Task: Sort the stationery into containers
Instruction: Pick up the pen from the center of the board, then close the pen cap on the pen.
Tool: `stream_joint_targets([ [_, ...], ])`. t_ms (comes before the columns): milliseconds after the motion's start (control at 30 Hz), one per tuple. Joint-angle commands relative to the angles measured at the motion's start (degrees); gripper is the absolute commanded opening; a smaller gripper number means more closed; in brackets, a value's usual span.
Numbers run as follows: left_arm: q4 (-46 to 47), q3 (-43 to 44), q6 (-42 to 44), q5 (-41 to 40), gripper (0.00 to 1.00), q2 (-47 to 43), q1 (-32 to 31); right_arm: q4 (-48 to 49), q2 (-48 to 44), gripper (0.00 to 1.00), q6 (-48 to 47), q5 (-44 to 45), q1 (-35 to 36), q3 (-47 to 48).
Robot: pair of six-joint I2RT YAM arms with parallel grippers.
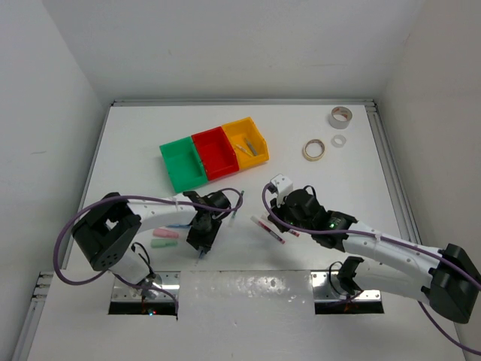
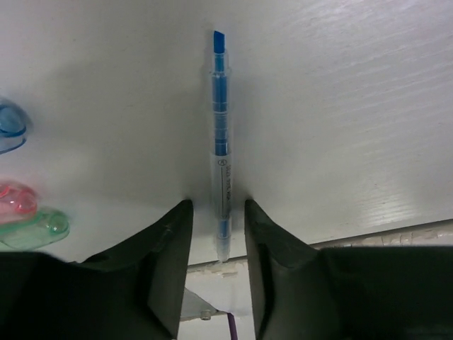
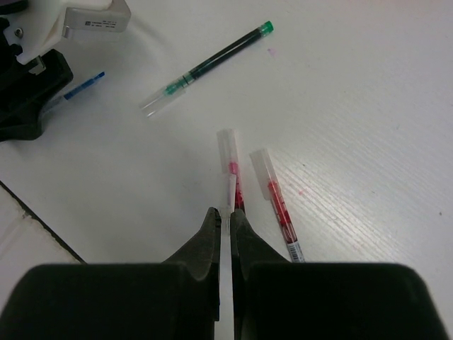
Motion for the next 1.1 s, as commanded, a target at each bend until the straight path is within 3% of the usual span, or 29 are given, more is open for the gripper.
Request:
stream_joint_targets([
  [0,4.4,-2.1,-2.1,-0.3,0.3,1.9,0.2,1.6,-1.0,0.0,0.2,0.6,0.0,0.0],
  [133,5.4,-2.7,-1.7,0.1,0.11,2.4,0.3,0.9,-1.4,0.0,0.0,1.3,-0.2,0.0],
  [167,6.2,-2.8,-1.4,0.1,0.0,2.4,0.4,0.8,-1.4,0.0,0.0,1.3,-0.2,0.0],
  [333,7.2,0.3,2.2,3.2,0.0,0.9,-0.2,-3.1,-1.3,0.0,-1.2,-2.1,-1.7,1.7],
  [400,6.8,6.5,6.7,3.5,0.0,-0.8,-0.8,-6.0,-0.9,0.0,-2.0,-5.4,-3.3,4.6],
  [467,7.6,13.9,17.7,-2.4,0.0,-3.5,-2.3,-10.0,-1.0,0.0,-3.7,-6.9,-5.5,6.7],
  [600,13.2,15.7,43.4,-11.1,0.0,-10.6,-2.2,-15.3,-0.8,0.0,-6.0,-16.0,-10.6,13.3],
  [667,19.7,10.1,52.4,-12.6,0.0,-16.4,0.4,-16.6,0.9,0.0,-6.4,-18.4,-13.5,16.7],
  [700,23.2,3.2,62.1,-13.4,0.0,-21.7,1.1,-16.8,1.9,0.0,-6.6,-21.1,-14.3,18.0],
  [767,38.2,-4.8,74.0,-13.7,0.0,-27.3,2.8,-17.2,4.0,0.0,-7.2,-23.4,-15.6,21.5],
  [800,44.8,-12.5,86.2,-12.4,0.0,-31.1,3.5,-17.9,6.8,0.0,-8.3,-24.2,-15.6,23.1],
  [833,56.5,-15.6,91.6,-11.5,0.0,-32.3,4.9,-18.6,8.4,0.0,-8.9,-24.5,-15.5,26.7],
  [867,61.6,-18.0,95.3,-10.5,0.0,-32.6,5.7,-20.4,10.1,0.0,-9.9,-24.8,-15.4,28.6],
  [933,64.9,-16.9,96.7,-9.1,0.0,-29.7,7.6,-22.3,15.2,0.0,-11.1,-25.7,-14.8,34.2],
  [1000,59.4,-9.0,89.8,-8.6,0.0,-25.3,9.2,-24.2,19.3,0.0,-12.1,-26.0,-13.8,37.3],
  [1067,54.6,-7.3,86.6,-6.7,0.0,-24.7,12.3,-24.7,21.3,0.0,-12.4,-26.8,-13.3,40.6],
])
